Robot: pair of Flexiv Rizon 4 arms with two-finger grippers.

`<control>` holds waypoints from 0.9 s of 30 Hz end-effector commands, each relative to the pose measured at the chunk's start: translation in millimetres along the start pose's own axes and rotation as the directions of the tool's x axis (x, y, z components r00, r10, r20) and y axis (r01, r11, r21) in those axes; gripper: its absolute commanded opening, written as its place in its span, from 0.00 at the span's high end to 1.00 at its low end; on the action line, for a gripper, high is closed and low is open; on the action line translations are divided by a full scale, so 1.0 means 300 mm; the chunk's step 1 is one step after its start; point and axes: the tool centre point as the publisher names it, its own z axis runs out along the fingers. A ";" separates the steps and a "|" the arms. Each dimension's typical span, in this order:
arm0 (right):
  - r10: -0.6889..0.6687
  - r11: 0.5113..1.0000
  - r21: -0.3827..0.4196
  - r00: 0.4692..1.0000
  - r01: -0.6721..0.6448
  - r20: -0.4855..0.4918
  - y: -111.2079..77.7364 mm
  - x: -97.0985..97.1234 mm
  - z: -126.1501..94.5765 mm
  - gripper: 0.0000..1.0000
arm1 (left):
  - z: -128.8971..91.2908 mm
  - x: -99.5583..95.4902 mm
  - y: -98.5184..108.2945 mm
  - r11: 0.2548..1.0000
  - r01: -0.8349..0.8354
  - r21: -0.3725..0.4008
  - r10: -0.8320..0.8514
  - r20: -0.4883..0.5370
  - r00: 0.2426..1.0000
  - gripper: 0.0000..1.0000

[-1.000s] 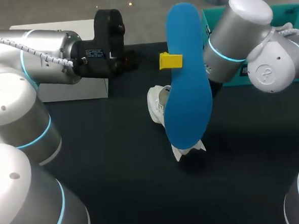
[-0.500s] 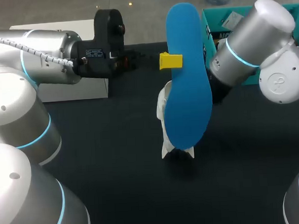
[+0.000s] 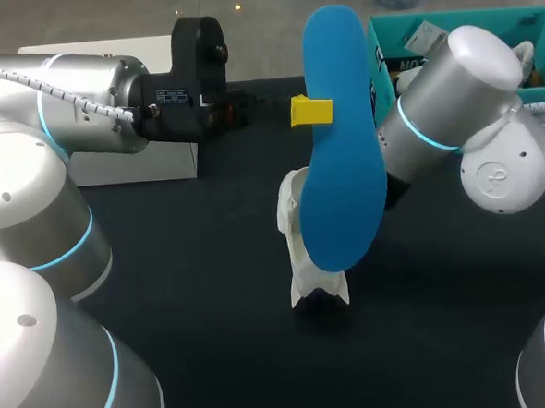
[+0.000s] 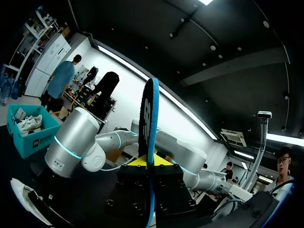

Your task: Take the shoe out of the shoebox, open the shoe tongue, remove and reinsert the insole, then place the shoe into the shoebox

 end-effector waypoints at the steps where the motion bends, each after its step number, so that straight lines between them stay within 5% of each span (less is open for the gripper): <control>1: 0.036 0.999 -0.006 0.999 -0.036 0.023 0.010 0.003 0.070 1.00 | 0.005 -0.001 0.003 1.000 -0.001 0.003 0.001 0.001 1.000 1.00; 11: 0.100 0.994 -0.054 0.995 -0.099 -0.001 0.007 -0.030 0.096 0.96 | 0.005 -0.001 0.003 1.000 -0.001 0.003 0.001 0.001 1.000 1.00; 12: 0.097 0.994 -0.051 0.995 -0.098 -0.004 0.007 -0.027 0.092 0.56 | 0.005 -0.001 0.003 1.000 -0.001 0.003 0.001 0.001 1.000 1.00; 13: 0.096 0.994 -0.049 0.995 -0.096 -0.005 0.006 -0.023 0.087 0.00 | 0.005 -0.001 0.003 1.000 -0.001 0.003 0.001 0.001 1.000 1.00; 27: 0.063 0.992 -0.099 0.984 -0.080 -0.164 -0.001 0.035 -0.085 0.00 | 0.005 -0.001 0.003 1.000 -0.001 0.003 0.001 0.001 1.000 1.00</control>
